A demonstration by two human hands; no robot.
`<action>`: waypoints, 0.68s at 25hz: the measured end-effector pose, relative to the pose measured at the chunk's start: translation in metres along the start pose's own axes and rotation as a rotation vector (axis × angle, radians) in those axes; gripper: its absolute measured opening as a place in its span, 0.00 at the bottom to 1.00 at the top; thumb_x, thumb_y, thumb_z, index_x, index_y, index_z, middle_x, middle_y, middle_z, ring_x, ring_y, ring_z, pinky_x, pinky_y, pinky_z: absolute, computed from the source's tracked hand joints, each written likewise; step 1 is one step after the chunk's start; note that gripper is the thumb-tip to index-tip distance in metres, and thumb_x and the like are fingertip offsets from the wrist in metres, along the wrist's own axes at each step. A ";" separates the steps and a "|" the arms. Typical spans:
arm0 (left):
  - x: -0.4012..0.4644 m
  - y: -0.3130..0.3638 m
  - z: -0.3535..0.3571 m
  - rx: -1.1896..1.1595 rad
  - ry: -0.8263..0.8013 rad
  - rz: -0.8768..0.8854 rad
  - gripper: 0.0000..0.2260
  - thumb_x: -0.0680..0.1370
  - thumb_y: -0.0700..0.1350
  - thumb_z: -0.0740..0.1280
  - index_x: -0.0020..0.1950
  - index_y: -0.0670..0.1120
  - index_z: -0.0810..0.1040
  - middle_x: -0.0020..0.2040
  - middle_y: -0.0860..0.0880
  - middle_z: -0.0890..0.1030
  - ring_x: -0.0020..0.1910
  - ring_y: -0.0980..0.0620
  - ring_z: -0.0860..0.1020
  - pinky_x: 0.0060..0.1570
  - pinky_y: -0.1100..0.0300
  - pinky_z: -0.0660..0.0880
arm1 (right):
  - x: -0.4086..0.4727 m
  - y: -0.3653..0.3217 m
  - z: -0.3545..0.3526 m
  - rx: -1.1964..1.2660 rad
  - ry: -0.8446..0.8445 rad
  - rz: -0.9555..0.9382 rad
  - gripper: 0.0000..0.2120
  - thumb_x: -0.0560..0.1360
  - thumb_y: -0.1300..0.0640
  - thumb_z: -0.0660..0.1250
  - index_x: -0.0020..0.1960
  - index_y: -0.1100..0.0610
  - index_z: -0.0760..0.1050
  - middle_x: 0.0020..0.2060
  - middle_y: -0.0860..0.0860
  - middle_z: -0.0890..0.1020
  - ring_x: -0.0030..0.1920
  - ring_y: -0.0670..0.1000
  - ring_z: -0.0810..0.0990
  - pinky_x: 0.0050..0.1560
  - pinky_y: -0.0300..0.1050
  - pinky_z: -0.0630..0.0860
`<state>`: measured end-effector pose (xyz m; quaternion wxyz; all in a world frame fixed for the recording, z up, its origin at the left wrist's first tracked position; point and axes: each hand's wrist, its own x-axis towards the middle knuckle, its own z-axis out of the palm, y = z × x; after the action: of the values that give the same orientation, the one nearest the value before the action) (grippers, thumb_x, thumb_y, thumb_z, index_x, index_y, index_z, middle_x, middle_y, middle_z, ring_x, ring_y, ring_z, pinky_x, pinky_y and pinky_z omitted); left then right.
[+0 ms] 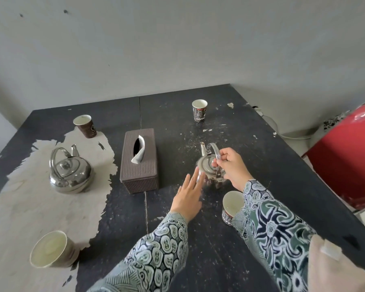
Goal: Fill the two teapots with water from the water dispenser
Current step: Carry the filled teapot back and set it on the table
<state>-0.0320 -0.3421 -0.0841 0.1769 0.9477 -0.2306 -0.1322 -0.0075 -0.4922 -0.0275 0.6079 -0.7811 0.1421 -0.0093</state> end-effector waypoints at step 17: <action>0.069 0.011 -0.008 0.202 -0.110 -0.093 0.45 0.72 0.33 0.64 0.74 0.60 0.38 0.75 0.57 0.33 0.50 0.44 0.79 0.42 0.56 0.77 | 0.071 0.019 0.006 -0.025 0.011 -0.022 0.09 0.77 0.65 0.54 0.54 0.56 0.68 0.36 0.51 0.77 0.36 0.47 0.75 0.33 0.38 0.66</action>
<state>0.0255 -0.3823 -0.0847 0.0612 0.9616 -0.2078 -0.1683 0.0578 -0.5071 -0.0582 0.5971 -0.7902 0.1369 -0.0184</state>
